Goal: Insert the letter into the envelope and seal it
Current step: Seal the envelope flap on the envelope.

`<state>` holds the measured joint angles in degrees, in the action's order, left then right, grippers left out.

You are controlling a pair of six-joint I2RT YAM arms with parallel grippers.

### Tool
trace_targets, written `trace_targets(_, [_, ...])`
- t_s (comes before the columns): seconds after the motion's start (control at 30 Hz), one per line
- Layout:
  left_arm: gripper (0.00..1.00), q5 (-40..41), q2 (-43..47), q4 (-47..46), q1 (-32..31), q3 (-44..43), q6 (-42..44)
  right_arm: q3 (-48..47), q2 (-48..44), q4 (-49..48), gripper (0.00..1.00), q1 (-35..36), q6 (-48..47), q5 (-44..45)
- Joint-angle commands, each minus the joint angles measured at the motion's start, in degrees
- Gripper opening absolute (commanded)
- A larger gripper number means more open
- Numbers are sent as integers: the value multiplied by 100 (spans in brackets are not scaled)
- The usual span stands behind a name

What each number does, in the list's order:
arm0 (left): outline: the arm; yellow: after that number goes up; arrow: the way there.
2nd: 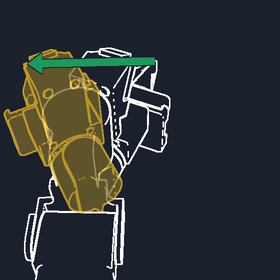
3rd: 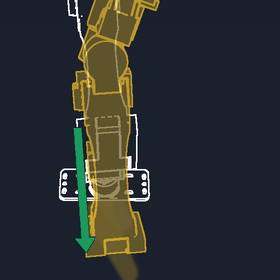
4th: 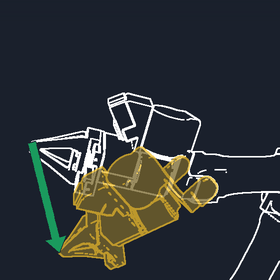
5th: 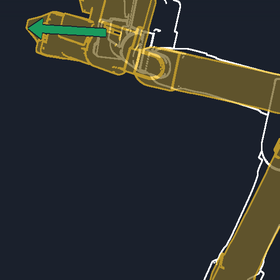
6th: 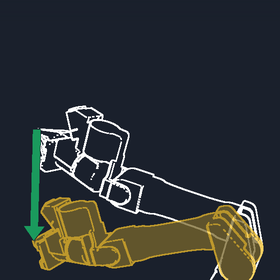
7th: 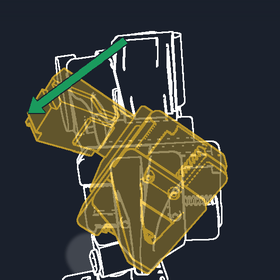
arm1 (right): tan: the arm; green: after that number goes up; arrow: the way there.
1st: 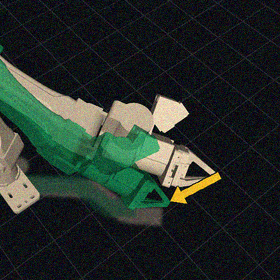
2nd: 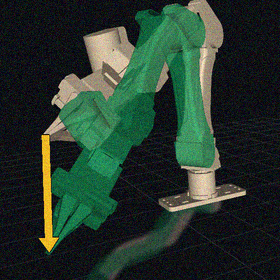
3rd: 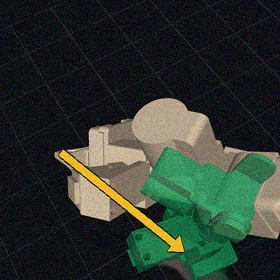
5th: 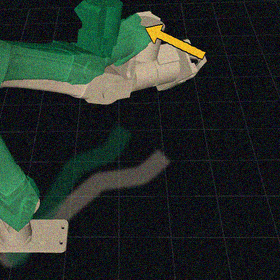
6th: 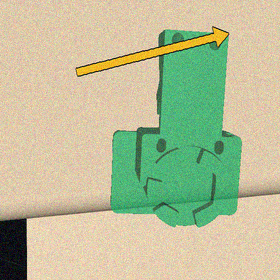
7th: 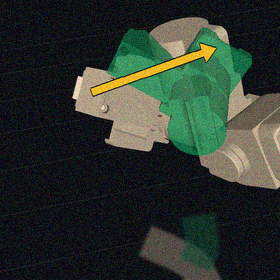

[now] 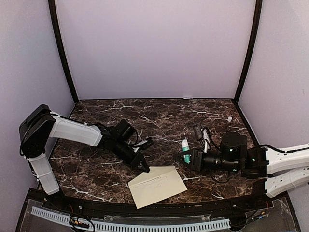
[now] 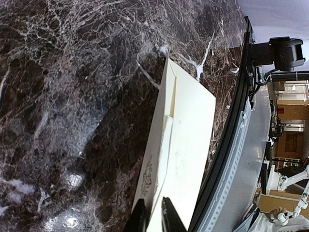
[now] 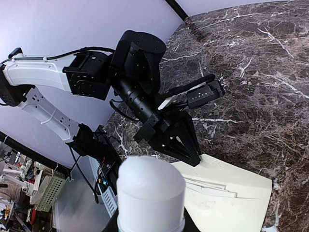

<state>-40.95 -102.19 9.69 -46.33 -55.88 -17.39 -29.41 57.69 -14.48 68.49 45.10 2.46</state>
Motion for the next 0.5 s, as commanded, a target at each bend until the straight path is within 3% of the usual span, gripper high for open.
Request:
trace_targets(0.0, [7, 331, 192, -87, -142, 33, -11, 59, -116, -135, 0, -41, 54, 113])
trace_targets(0.07, [0, 655, 278, -77, -215, 34, -16, 50, -121, -113, 0, -38, 91, 127])
trace_targets(0.47, [0, 3053, 1534, -22, -254, 489, -608, -212, -201, 347, 0, -42, 291, 360])
